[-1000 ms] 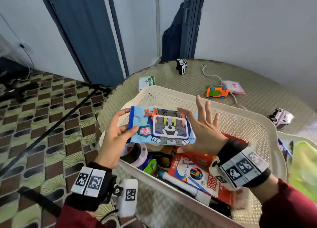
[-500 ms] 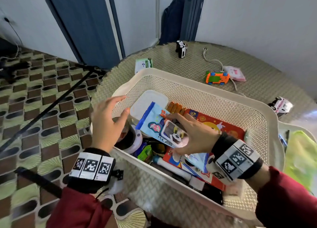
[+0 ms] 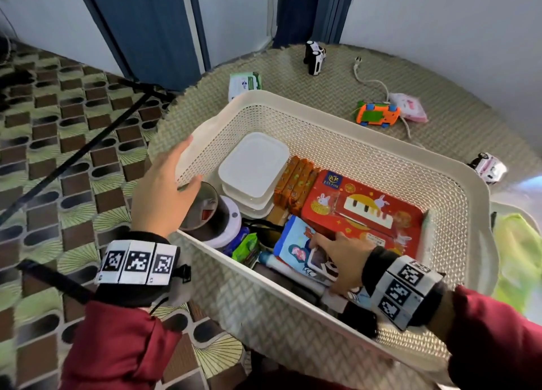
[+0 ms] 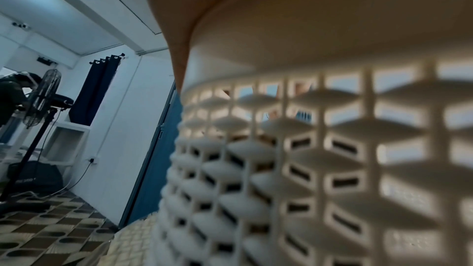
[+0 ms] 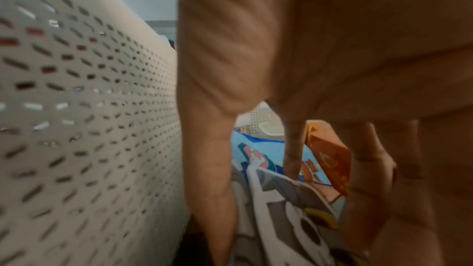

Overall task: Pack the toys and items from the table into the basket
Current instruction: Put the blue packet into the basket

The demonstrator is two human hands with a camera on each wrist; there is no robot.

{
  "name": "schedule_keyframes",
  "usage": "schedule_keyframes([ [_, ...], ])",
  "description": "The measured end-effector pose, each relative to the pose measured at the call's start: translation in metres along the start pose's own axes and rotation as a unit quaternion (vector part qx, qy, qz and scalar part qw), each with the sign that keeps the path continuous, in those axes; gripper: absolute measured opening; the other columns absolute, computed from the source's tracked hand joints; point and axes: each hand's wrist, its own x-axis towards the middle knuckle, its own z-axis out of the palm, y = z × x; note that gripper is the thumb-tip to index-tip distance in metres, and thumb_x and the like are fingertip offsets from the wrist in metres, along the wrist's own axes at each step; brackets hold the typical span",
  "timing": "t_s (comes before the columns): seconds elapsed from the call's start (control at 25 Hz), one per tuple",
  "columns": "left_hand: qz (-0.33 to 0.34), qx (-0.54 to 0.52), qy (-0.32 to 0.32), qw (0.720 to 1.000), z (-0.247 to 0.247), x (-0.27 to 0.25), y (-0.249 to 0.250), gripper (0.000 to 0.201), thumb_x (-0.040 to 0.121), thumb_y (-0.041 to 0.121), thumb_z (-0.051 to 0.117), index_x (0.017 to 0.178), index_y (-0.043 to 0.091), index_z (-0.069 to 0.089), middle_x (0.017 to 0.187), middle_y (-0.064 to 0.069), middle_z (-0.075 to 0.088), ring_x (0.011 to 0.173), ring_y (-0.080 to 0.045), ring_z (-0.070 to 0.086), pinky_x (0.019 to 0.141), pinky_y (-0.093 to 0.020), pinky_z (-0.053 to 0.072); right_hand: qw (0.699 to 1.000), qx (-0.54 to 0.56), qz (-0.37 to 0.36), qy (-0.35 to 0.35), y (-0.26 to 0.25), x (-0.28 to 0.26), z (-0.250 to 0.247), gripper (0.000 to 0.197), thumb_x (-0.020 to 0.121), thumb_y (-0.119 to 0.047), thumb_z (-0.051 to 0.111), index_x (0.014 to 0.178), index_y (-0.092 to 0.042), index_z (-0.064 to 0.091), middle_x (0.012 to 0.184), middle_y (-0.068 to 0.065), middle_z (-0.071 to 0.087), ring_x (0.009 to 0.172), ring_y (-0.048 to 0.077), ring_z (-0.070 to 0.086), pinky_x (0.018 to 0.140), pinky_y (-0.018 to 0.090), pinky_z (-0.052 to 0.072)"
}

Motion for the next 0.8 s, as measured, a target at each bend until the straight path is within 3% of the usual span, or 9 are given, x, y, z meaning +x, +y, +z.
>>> schedule_keyframes([
  [0.2, -0.003, 0.0, 0.008, 1.0, 0.001, 0.001, -0.002, 0.062, 0.089, 0.022, 0.063, 0.144, 0.03, 0.037, 0.132, -0.007, 0.053, 0.114, -0.03, 0.053, 0.083, -0.045, 0.046, 0.993, -0.057, -0.031, 0.095, -0.016, 0.008, 0.003, 0.074, 0.073, -0.057, 0.069, 0.127, -0.019, 0.037, 0.121, 0.004, 0.04, 0.101, 0.024, 0.05, 0.064, 0.032, 0.038],
  [0.36, 0.002, 0.001, 0.011, 1.0, 0.002, 0.001, -0.004, 0.06, 0.088, 0.022, 0.063, 0.143, 0.028, 0.038, 0.133, -0.006, 0.053, 0.115, -0.03, 0.053, 0.084, -0.045, 0.046, 0.974, 0.095, -0.059, 0.195, -0.027, 0.016, -0.008, 0.043, 0.088, -0.047, 0.056, 0.12, -0.022, 0.046, 0.116, -0.001, 0.044, 0.095, 0.015, 0.048, 0.068, 0.029, 0.039],
  [0.44, -0.002, -0.003, 0.011, 1.0, 0.002, 0.001, -0.004, 0.06, 0.088, 0.021, 0.063, 0.143, 0.027, 0.039, 0.134, -0.006, 0.053, 0.116, -0.03, 0.053, 0.086, -0.045, 0.046, 0.959, 0.127, -0.064, 0.245, -0.034, 0.025, -0.014, 0.034, 0.094, -0.041, 0.049, 0.12, -0.02, 0.049, 0.116, 0.001, 0.046, 0.103, 0.017, 0.046, 0.072, 0.027, 0.039],
  [0.6, -0.005, -0.002, 0.009, 1.0, 0.003, 0.002, -0.005, 0.058, 0.088, 0.02, 0.063, 0.142, 0.027, 0.041, 0.134, -0.005, 0.053, 0.114, -0.03, 0.054, 0.086, -0.045, 0.046, 0.972, 0.063, -0.03, 0.223, -0.048, 0.051, -0.014, 0.038, 0.091, -0.039, 0.052, 0.119, -0.014, 0.053, 0.118, 0.007, 0.045, 0.115, 0.023, 0.039, 0.084, 0.035, 0.048],
  [0.68, -0.006, -0.002, 0.012, 1.0, 0.003, 0.002, -0.006, 0.056, 0.088, 0.019, 0.063, 0.14, 0.026, 0.042, 0.133, -0.005, 0.054, 0.113, -0.029, 0.054, 0.086, -0.043, 0.046, 0.974, 0.053, -0.015, 0.222, -0.051, 0.059, -0.017, 0.034, 0.087, -0.034, 0.054, 0.113, -0.012, 0.055, 0.115, 0.009, 0.049, 0.114, 0.026, 0.04, 0.081, 0.037, 0.046],
  [0.8, -0.005, 0.003, 0.012, 1.0, 0.004, 0.003, -0.007, 0.055, 0.088, 0.02, 0.063, 0.139, 0.025, 0.044, 0.133, -0.002, 0.054, 0.113, -0.027, 0.055, 0.084, -0.04, 0.046, 0.973, 0.073, -0.027, 0.216, -0.05, 0.064, -0.025, 0.019, 0.084, -0.027, 0.056, 0.097, -0.013, 0.058, 0.096, 0.005, 0.058, 0.106, 0.023, 0.044, 0.071, 0.032, 0.04],
])
